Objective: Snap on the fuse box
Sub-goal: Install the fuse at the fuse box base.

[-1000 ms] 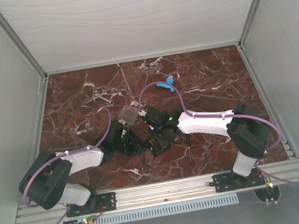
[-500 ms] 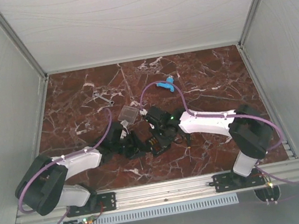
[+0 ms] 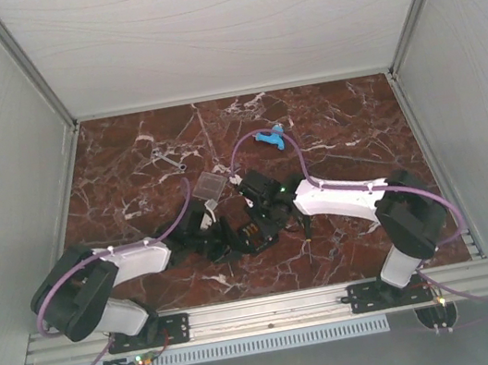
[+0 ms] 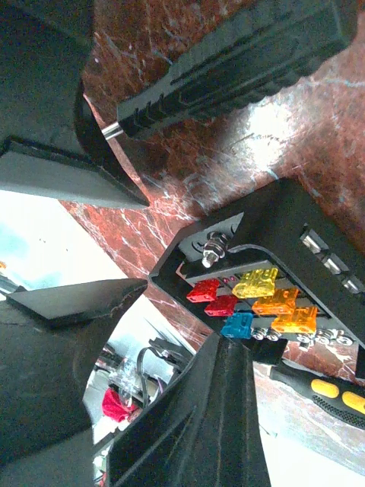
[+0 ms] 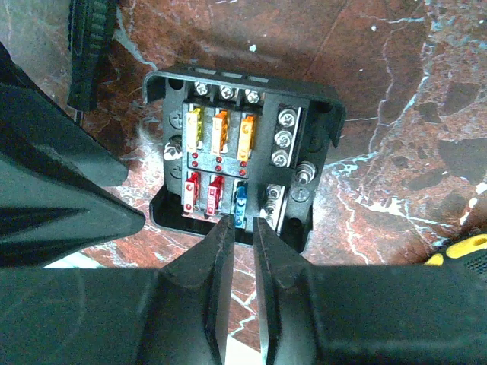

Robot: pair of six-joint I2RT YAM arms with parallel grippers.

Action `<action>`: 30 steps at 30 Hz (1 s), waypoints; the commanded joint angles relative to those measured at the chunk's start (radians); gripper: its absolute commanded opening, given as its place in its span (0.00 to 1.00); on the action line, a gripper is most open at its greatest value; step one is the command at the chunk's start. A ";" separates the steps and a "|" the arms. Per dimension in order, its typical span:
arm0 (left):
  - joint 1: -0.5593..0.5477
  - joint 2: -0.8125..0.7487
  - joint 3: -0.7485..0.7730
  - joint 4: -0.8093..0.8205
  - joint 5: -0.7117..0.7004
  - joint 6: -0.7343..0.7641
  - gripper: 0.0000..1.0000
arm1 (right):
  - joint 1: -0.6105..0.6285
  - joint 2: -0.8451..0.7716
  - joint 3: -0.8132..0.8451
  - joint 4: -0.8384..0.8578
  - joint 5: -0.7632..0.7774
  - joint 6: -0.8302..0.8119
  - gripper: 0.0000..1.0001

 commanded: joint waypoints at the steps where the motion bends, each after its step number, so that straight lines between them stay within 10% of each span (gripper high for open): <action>1: -0.009 0.020 0.038 0.056 0.035 0.005 0.42 | -0.016 -0.030 0.012 0.032 -0.034 0.014 0.13; 30: -0.017 0.081 0.035 0.128 0.040 -0.029 0.31 | -0.021 0.146 0.002 -0.058 -0.055 0.013 0.00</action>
